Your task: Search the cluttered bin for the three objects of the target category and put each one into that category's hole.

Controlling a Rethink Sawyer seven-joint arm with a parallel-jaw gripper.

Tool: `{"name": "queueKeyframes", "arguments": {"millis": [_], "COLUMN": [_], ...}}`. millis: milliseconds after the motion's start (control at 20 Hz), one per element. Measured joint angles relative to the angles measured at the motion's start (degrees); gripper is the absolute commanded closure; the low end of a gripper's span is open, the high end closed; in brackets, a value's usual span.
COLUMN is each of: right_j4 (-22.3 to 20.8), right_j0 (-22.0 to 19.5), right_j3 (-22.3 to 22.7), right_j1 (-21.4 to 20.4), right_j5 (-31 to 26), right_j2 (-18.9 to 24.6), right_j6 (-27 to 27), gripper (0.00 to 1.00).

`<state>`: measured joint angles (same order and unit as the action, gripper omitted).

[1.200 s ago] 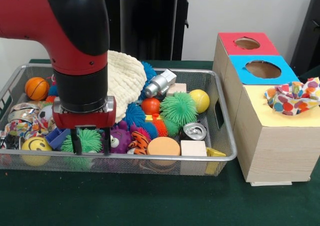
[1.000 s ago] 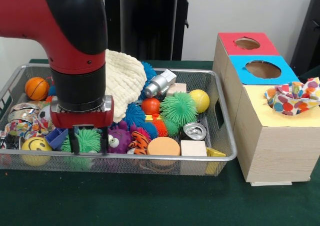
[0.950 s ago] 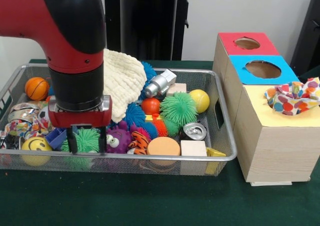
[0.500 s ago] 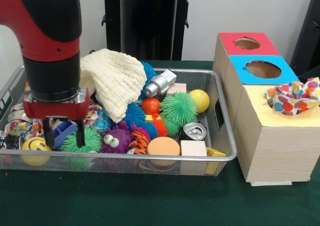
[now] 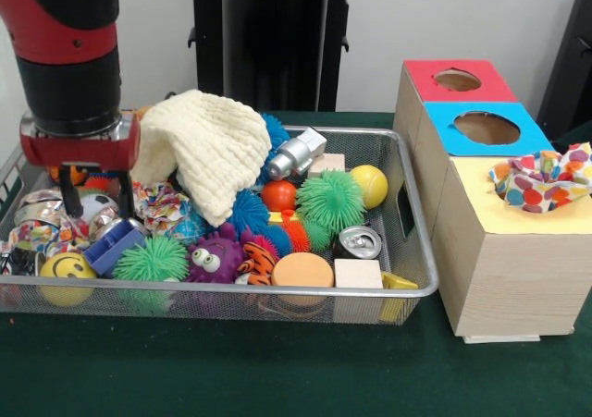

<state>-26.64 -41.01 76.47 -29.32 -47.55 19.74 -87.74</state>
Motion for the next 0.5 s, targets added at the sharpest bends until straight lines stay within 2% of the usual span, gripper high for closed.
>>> {"name": "queueKeyframes", "arguments": {"millis": [50,500], "right_j4": [-0.3,-3.5], "right_j0": [-0.8,-2.1], "right_j3": [3.6,12.9], "right_j1": [-1.6,-3.8], "right_j5": [1.0,7.7], "right_j2": [-0.3,-0.8], "right_j6": [0.0,0.0], "gripper": [0.0,0.0]}}
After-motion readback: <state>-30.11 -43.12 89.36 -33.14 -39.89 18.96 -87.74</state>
